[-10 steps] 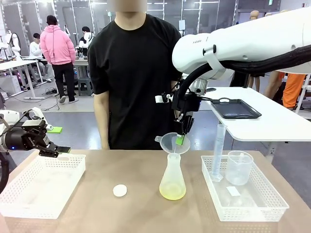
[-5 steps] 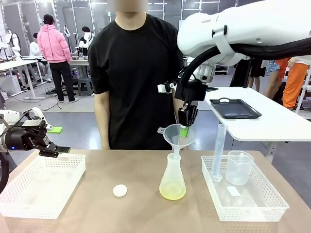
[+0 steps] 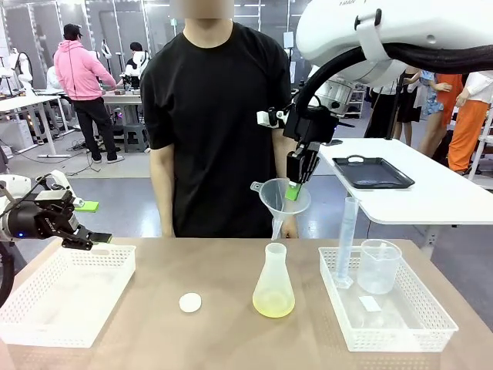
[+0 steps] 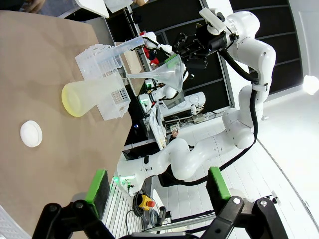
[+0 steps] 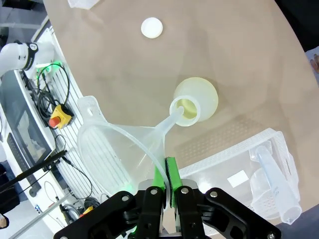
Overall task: Prepare the solutions needed for the experiment.
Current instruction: Once the solution is in the Big flask , pick up the Plastic Funnel and place it back into the right Organizing basket.
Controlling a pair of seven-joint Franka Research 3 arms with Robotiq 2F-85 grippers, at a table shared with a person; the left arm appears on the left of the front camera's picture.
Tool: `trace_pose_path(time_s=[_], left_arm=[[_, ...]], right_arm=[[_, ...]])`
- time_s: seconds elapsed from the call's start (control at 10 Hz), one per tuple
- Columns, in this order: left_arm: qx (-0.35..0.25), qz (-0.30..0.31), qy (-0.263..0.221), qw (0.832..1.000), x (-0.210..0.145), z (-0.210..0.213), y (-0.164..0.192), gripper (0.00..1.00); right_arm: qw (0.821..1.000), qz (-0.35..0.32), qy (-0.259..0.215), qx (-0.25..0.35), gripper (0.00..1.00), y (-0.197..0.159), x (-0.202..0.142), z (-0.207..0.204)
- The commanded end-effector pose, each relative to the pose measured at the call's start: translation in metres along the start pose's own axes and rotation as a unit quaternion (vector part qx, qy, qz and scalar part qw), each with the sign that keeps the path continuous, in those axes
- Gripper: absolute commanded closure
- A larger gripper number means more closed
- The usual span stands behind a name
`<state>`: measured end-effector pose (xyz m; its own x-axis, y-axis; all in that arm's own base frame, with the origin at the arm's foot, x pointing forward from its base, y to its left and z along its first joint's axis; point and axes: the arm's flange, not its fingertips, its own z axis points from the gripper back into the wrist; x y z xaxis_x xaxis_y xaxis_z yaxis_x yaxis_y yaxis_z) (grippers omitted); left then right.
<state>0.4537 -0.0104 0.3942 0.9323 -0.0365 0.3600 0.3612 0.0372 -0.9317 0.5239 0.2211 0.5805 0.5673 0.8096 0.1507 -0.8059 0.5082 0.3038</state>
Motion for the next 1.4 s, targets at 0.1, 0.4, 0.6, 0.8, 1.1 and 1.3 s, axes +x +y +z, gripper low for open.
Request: trace_pose_path(time_s=[0.1,0.4,0.6,0.8,1.1,1.3], left_arm=[[0.005,-0.004,-0.001,1.0,0.001,-0.001,-0.002,0.0],[0.005,-0.004,-0.001,1.0,0.001,-0.001,-0.002,0.0],[0.005,-0.004,-0.001,1.0,0.001,-0.001,-0.002,0.0],[0.005,-0.004,-0.001,1.0,0.001,-0.001,-0.002,0.0],[0.005,-0.004,-0.001,1.0,0.001,-0.001,-0.002,0.0],[0.005,-0.004,-0.001,1.0,0.001,-0.001,-0.002,0.0]], right_arm=[[1.0,0.018,-0.006,0.002,1.0,0.001,-0.005,0.007],[1.0,0.02,0.012,0.005,1.0,-0.006,-0.036,0.018],[1.0,0.008,0.018,0.008,1.0,-0.011,-0.07,0.024],[1.0,-0.018,0.015,-0.001,1.0,-0.021,-0.109,0.02],[0.997,-0.072,0.002,0.003,1.0,-0.042,-0.161,0.0],[0.994,-0.111,-0.006,0.015,1.0,-0.055,-0.189,-0.02]])
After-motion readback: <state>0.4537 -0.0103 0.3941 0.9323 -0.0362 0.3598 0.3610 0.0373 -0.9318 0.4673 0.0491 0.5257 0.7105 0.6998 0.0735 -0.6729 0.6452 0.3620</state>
